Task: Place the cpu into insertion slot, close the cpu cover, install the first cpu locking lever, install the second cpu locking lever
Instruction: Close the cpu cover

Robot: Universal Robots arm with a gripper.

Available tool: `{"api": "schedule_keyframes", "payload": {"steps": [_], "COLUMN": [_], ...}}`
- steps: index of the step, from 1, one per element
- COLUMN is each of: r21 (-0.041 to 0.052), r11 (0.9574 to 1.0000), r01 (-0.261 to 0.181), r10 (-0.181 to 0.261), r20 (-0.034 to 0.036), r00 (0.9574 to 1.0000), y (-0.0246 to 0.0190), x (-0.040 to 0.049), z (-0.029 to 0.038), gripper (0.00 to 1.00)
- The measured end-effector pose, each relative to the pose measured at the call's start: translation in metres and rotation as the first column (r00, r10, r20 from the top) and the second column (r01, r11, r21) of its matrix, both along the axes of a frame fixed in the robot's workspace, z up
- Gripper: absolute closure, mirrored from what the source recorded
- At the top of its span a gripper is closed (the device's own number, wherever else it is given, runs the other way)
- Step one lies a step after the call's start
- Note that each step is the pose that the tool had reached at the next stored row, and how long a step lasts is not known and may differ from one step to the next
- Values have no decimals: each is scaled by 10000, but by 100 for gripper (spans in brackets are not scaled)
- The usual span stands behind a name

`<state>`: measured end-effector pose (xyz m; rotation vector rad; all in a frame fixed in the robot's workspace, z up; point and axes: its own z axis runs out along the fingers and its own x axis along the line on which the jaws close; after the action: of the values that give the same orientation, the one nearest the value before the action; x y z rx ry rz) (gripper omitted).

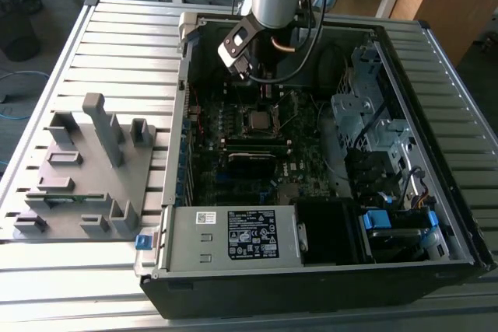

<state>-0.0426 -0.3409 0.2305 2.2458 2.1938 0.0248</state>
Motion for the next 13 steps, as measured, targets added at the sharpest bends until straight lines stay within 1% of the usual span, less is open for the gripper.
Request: {"api": "schedule_keyframes", "payload": {"steps": [6, 13], "r21": [0, -4], "r11": [10000, 10000], "r01": [0, 0], "r10": [0, 0], "r20": [0, -2], "r00": [10000, 10000], "y": [0, 0], "x": [0, 0], "z": [56, 65], "gripper": [90, 90]}}
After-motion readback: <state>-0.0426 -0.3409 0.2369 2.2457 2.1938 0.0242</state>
